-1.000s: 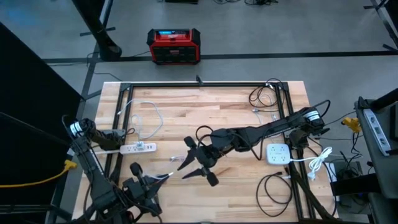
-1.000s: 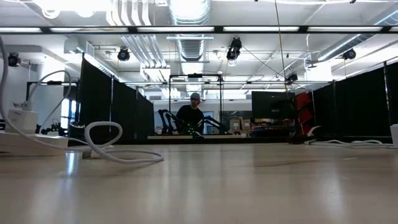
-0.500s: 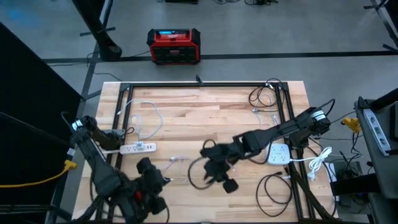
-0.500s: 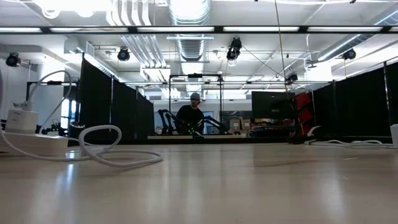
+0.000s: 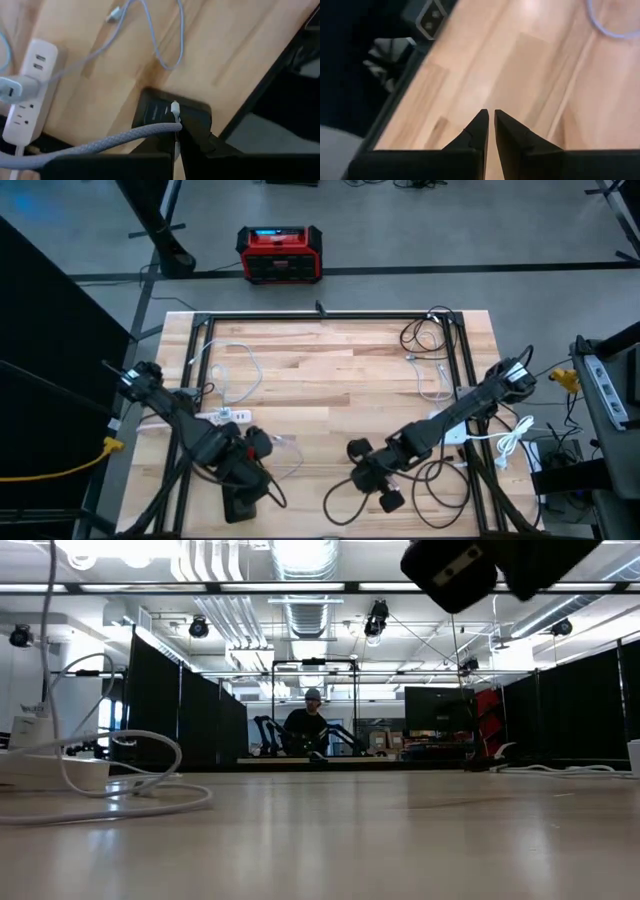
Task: Insert USB
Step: Insert the bottom white charger cable into the black outlet extension
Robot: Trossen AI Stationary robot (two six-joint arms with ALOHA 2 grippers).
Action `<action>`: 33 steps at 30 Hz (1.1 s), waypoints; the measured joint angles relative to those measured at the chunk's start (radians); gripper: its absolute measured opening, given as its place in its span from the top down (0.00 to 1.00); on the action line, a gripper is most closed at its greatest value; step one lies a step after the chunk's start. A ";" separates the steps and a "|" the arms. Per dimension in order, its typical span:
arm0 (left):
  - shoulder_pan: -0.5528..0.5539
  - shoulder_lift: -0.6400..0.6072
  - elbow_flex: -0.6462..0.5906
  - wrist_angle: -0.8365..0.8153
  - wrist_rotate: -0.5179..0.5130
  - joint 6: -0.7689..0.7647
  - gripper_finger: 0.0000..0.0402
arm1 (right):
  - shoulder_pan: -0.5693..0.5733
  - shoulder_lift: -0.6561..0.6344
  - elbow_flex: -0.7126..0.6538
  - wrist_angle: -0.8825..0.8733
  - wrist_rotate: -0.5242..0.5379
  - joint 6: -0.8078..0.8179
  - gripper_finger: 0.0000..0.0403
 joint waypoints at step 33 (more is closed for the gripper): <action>0.046 0.290 -0.043 0.047 0.302 0.436 1.00 | 0.003 -0.004 -0.157 0.165 0.041 0.065 0.96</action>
